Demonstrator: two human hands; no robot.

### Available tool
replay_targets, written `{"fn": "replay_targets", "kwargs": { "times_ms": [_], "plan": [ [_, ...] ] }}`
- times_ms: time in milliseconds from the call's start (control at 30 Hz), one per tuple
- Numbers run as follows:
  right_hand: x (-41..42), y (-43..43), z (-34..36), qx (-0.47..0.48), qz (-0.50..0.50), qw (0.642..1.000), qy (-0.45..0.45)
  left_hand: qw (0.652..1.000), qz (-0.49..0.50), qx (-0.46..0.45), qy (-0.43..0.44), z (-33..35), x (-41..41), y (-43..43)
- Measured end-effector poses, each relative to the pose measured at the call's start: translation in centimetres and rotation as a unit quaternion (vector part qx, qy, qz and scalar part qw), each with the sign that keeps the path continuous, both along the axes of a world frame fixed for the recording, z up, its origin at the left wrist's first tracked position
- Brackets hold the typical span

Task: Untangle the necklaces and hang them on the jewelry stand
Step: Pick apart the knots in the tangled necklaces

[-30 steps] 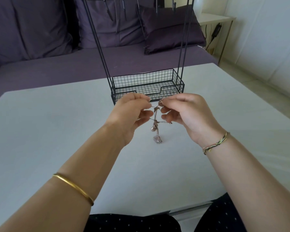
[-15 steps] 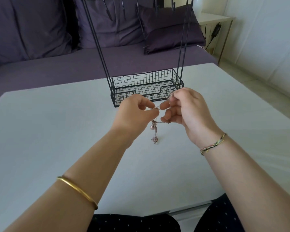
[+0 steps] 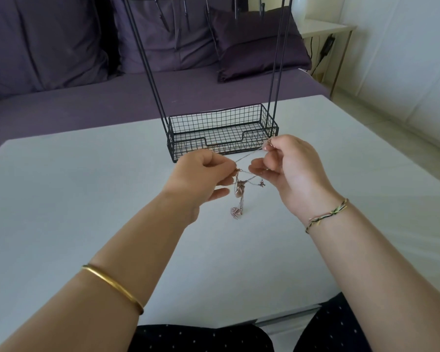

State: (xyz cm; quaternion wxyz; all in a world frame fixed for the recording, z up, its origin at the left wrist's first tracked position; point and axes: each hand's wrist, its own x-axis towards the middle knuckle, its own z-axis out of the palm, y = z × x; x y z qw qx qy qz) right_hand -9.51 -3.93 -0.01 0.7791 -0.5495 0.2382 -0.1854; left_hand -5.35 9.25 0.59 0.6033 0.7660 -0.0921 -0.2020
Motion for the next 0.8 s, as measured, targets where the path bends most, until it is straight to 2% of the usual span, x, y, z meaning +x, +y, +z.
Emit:
{"fn": "replay_targets", "kwargs": {
  "times_ms": [100, 200, 367, 500, 567, 800],
  "plan": [
    [-0.1, 0.1, 0.1, 0.006, 0.020, 1.000, 0.006, 0.995, 0.016, -0.059, 0.079, 0.2, 0.2, 0.2],
    [-0.2, 0.3, 0.3, -0.037, 0.031, 0.998, 0.033, 0.987, 0.032, -0.109, 0.117, 0.4, 0.1, 0.1],
    [-0.8, 0.6, 0.3, -0.130, 0.080, 0.987, 0.053, 0.990, 0.067, -0.100, 0.080, 0.5, 0.3, 0.0],
    [-0.9, 0.6, -0.2, -0.281, 0.094, 0.953, 0.063, 0.995, 0.064, -0.058, 0.047, 0.4, 0.2, 0.0],
    [-0.9, 0.7, -0.5, -0.316, 0.096, 0.942, 0.050, 0.996, 0.062, -0.047, 0.040, 0.5, 0.2, 0.0],
    [-0.5, 0.4, -0.6, -0.241, 0.008, 0.970, 0.022, 0.997, -0.004, -0.048, 0.067, 0.6, 0.0, 0.0]
  ]
}}
